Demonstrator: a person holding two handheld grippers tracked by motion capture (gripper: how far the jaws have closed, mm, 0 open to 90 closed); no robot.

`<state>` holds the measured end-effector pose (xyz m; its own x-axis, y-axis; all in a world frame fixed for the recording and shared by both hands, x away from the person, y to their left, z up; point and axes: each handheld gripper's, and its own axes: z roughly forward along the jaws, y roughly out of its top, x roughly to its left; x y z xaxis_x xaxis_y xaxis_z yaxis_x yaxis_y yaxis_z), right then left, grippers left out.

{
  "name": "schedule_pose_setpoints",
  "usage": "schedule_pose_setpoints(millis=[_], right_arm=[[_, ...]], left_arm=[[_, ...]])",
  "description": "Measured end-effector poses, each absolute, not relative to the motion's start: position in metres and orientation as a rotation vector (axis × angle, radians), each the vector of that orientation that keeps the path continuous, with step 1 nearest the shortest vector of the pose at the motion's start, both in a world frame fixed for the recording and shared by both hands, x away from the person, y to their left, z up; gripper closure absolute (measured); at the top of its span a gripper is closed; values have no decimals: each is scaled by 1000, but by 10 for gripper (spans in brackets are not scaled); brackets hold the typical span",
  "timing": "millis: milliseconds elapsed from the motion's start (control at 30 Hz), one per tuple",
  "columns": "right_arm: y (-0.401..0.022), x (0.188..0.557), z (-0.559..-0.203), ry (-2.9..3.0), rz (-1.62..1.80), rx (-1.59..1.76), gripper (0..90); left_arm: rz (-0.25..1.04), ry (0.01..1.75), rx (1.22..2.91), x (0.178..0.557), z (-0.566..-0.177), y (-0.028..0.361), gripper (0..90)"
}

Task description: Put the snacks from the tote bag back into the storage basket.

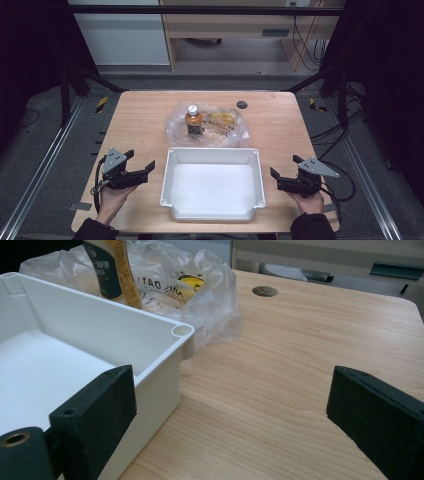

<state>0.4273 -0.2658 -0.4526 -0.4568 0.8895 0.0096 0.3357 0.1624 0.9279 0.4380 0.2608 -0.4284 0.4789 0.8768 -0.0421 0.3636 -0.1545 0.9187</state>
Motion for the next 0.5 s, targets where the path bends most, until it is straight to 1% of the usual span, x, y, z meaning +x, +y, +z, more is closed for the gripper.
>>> schedule_pose_setpoints(millis=[500], right_arm=[[-266,428,-453,1890,1275,1167,55]], left_arm=[[623,1059,1721,443,-421,254,115]])
